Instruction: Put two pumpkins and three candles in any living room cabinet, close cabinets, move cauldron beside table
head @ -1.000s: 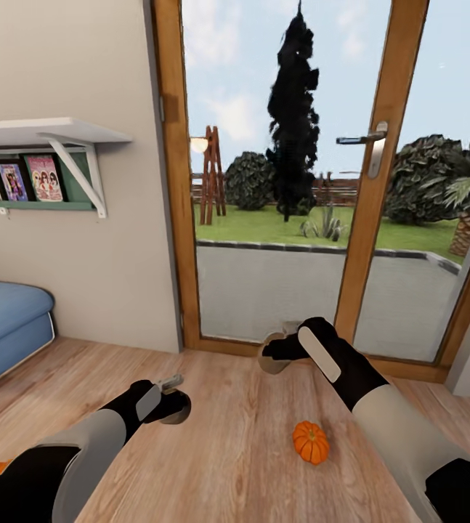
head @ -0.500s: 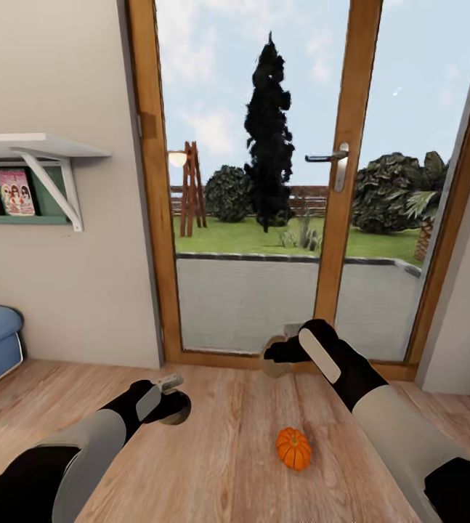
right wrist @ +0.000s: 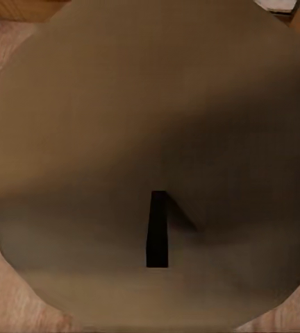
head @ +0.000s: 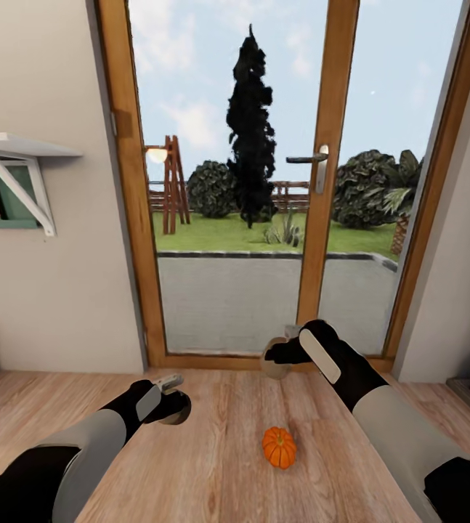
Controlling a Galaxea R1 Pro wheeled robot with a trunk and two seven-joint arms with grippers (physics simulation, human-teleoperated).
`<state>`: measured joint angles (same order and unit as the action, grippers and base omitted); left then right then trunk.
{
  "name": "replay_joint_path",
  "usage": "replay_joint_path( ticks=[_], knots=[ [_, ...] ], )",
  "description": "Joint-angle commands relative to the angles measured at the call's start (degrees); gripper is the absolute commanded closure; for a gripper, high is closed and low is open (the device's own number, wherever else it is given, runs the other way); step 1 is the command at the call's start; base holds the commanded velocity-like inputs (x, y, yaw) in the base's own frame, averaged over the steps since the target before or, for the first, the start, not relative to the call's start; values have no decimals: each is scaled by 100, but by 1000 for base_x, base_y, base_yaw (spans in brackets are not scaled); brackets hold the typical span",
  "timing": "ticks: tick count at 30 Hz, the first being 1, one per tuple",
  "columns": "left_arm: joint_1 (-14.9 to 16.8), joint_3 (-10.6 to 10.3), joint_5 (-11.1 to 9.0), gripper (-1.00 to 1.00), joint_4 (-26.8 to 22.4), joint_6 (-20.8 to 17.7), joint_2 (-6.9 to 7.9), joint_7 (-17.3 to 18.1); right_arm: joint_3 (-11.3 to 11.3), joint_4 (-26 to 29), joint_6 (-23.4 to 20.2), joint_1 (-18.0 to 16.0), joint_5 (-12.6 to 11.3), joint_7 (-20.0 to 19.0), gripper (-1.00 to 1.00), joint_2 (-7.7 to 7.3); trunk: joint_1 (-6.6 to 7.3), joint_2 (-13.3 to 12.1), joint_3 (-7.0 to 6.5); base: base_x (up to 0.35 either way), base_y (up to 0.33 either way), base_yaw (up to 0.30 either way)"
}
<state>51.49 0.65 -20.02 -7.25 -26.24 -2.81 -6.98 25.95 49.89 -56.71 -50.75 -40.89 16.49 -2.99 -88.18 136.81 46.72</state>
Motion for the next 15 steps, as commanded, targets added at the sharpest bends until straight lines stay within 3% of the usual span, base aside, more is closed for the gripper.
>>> replay_joint_path(
  ticks=[1, 9, 15],
  knots=[
    [0, 5, -51, 100, -13, -31, -4, -40, 24, 5, -6, -5, -64, 56, 100, -8, 24, -38, -3, 0, 0, -141],
    [1, 5, -46, 100, -13, -34, -6, -40, 24, 3, -10, -5, -61, 44, 100, -9, 199, -359, -127, 0, 0, -60],
    [2, 5, -46, 100, -6, -37, -4, -40, 24, 3, -10, -5, -60, 38, 100, -9, 331, -600, -261, 0, 0, -196]
  ],
)
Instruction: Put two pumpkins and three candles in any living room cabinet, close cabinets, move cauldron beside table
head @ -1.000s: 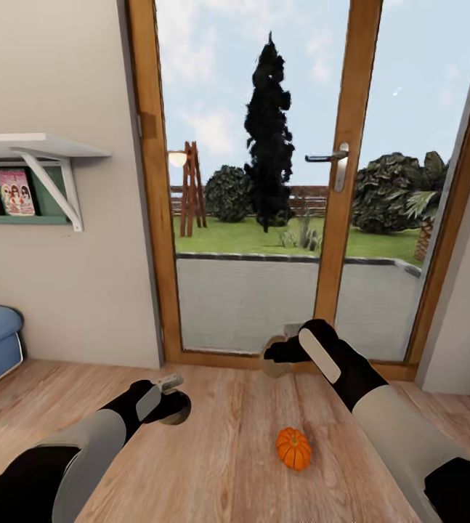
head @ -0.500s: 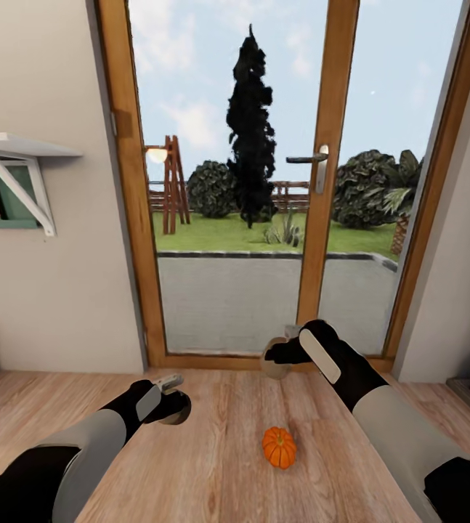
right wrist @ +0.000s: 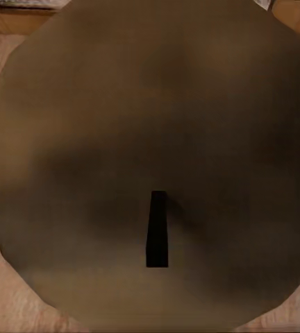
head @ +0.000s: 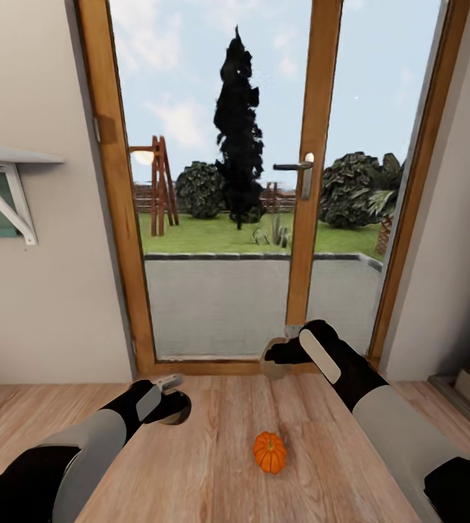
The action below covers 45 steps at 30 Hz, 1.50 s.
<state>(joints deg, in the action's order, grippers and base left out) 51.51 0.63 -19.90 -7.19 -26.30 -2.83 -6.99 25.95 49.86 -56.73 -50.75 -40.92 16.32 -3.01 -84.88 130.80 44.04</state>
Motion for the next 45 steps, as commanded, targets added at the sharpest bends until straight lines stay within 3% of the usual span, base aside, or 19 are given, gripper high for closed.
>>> replay_joint_path(
  ticks=[1, 16, 23, 26, 29, 33, 34, 35, 36, 43, 45],
  knots=[
    [0, 7, -57, 100, -9, -32, -3, -40, 24, 6, -10, -5, -57, 56, 100, -7, 23, -39, -18, 0, 0, -240],
    [-2, 10, -57, 100, 10, -29, -18, -40, 33, -15, -4, -5, -57, 62, 100, 5, 353, -641, -385, 0, 0, -238],
    [-1, 14, -65, 100, 64, -31, -46, -33, 51, -613, 11, -5, -45, 66, 100, 63, 507, -921, -557, 0, 0, -230],
    [-25, 8, -61, 100, 215, -23, -38, -36, 69, -1131, 285, -5, -40, 61, 100, 78, 572, -1042, -631, 0, 0, -229],
    [-40, 8, -52, 100, 264, 85, -9, -41, 96, -1824, 823, -5, -38, 38, 100, 80, 638, -1162, -705, 0, 0, -229],
    [-50, 1, -51, 100, 300, 384, 41, -45, 484, -2437, 1325, -5, -40, 7, 100, 83, 726, -1322, -803, 0, 0, -229],
    [-51, 0, -50, 100, 308, 423, 51, -46, 659, -2558, 1482, -5, -43, -6, 100, 86, 748, -1362, -828, 0, 0, -229],
    [-52, 0, -49, 100, 318, 476, 91, -52, 1004, -2729, 1816, -5, -46, -82, 100, 88, 770, -1403, -852, 0, 0, -229],
    [-53, 0, -49, 100, 320, 486, 116, -54, 1078, -2776, 1900, -5, -47, -116, 100, 89, 792, -1443, -877, 0, 0, -229],
    [-53, -9, -49, 100, 420, 562, 255, -56, 1203, -3124, 2228, 122, -61, -195, 100, 145, 946, -1723, -1049, 0, 0, -217],
    [-53, -10, -49, 100, 541, 803, 252, -53, 1208, -3170, 2457, 240, -64, -210, 100, 191, 990, -1804, -1097, 0, 0, -177]
  ],
)
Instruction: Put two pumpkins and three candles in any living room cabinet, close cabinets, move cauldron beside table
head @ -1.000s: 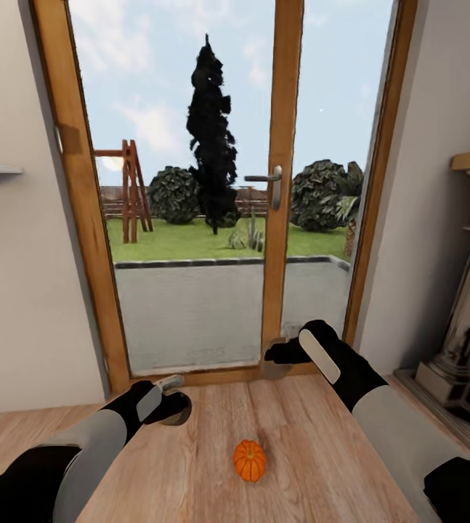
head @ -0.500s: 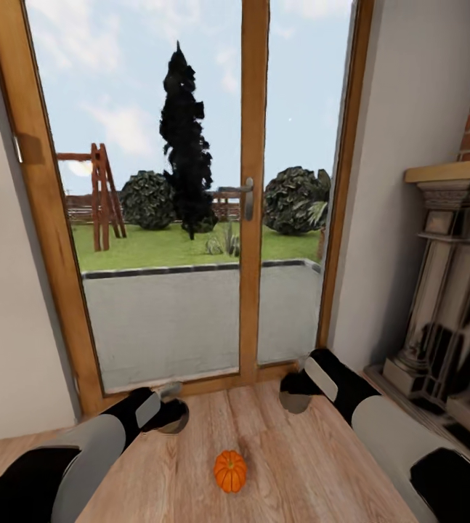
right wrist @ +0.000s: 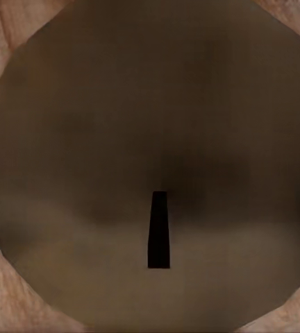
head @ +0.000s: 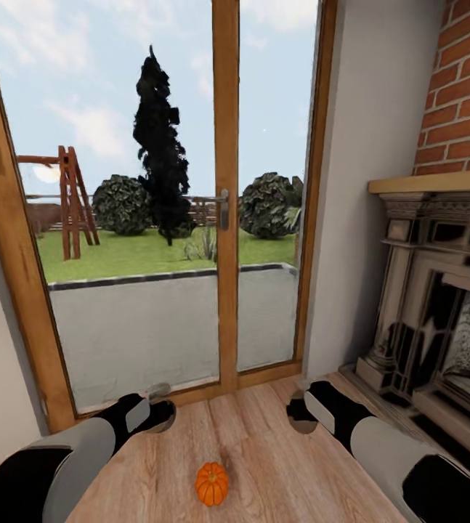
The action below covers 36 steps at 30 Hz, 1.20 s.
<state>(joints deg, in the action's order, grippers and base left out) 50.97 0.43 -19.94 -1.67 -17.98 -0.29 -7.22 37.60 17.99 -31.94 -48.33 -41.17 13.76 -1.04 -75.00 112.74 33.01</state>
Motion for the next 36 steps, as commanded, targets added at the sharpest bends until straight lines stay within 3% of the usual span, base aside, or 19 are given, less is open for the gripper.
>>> replay_joint_path(
  ticks=[1, 5, 13, 17, 21, 36],
  knots=[
    [0, 10, -45, 100, 21, 22, -3, -30, 44, 12, 20, 21, -37, 45, 100, -2, 23, -38, -17, 0, 0, -154],
    [0, 10, -45, 100, 206, 234, -5, -27, 46, -80, 353, 253, -30, 40, 100, 14, 111, -199, -96, 0, 0, -53],
    [0, 17, -60, 100, 391, 251, -52, -25, 48, -136, 415, 600, -31, 5, 100, 17, 287, -520, -241, 0, 0, -4],
    [0, 18, -62, 100, 412, 244, -55, -25, 47, -203, 416, 651, -31, 1, 100, 16, 375, -680, -315, 0, 0, -58],
    [-7, 18, -63, 100, 426, 243, -57, -25, 40, -778, 463, 675, -31, -395, 100, 16, 441, -800, -383, 0, 0, -248],
    [-8, 23, -72, 100, 425, 257, -58, -25, 46, -999, 522, 685, -31, -524, 100, 16, 726, -1322, -646, 0, 0, -175]
  ],
)
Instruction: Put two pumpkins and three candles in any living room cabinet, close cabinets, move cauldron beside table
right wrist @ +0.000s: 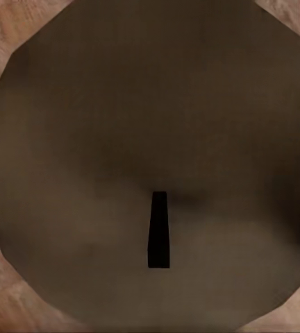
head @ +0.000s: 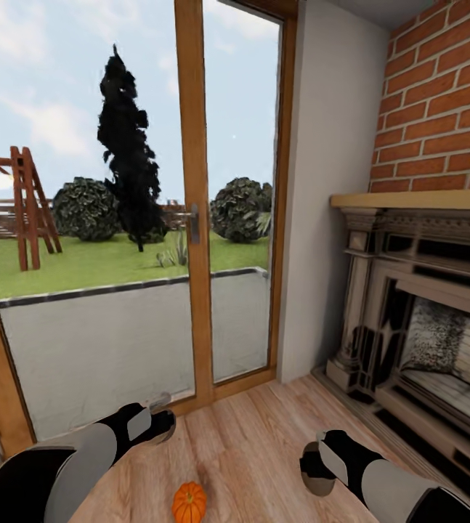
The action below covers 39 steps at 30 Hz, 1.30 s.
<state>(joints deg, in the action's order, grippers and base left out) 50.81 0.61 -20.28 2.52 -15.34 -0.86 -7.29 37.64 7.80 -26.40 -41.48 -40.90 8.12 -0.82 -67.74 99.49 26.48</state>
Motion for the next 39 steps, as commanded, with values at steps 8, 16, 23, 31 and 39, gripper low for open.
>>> replay_joint_path(
  ticks=[8, 16, 23, 31, 39],
  knots=[
    [8, 5, -37, 100, 3, 5, -26, -10, 33, 20, -34, 0, -58, 41, 100, -6, 0, 4, 12, 0, 0, -277],
    [8, 7, -37, 100, 3, 5, -30, -10, 33, 20, -36, 0, -58, 41, 100, -6, 0, 4, 32, 0, 0, -294],
    [-18, 7, -37, 100, 3, 5, -37, -10, 33, 20, -40, 0, -58, 32, 100, -6, 0, 4, 54, -60, -83, -134],
    [-27, 9, -34, 100, 3, 9, -103, -10, 39, 9, -40, 6, -58, 32, 100, -16, 0, 4, 55, -91, -116, -5],
    [-28, 9, -30, 100, 3, 13, -107, -10, 42, 20, -40, 8, -66, 28, 100, -6, 0, 4, 55, -4, -5, 0]
  ],
)
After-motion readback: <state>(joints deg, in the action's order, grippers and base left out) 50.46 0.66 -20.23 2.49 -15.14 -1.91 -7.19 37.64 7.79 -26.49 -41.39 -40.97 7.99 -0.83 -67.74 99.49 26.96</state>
